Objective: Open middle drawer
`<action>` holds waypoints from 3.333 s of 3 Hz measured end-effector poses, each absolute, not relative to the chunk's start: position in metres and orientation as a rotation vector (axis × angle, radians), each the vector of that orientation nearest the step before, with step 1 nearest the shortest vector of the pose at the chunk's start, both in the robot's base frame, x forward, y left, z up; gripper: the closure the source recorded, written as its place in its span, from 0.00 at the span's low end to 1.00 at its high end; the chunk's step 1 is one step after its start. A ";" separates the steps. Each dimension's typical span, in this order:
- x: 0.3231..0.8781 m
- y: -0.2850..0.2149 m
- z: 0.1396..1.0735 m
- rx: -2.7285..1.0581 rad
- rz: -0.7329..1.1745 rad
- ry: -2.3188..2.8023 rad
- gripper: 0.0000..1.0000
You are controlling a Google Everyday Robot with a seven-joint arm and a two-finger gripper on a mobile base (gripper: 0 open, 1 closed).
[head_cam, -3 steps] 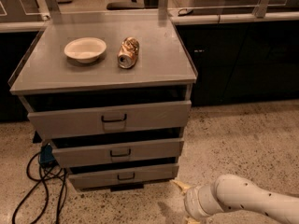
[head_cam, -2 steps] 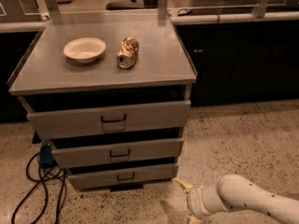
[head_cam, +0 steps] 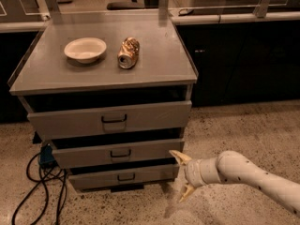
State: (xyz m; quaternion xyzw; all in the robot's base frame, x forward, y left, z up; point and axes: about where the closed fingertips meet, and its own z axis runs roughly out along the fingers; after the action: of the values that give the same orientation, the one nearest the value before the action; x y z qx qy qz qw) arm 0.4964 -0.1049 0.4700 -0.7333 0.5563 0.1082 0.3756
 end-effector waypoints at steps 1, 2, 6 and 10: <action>0.543 -0.086 0.495 -1.928 0.187 1.376 0.00; 0.548 -0.069 0.496 -1.945 0.200 1.356 0.00; 0.617 -0.013 0.434 -2.031 0.149 1.493 0.00; 0.630 -0.007 0.382 -2.059 0.166 1.595 0.19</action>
Offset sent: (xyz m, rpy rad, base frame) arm 0.0388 0.0143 0.0207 -0.0458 -0.0618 0.0207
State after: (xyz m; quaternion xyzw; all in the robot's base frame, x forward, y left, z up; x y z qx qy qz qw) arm 0.6303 -0.0068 0.3823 -0.7613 0.5896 0.0614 0.2628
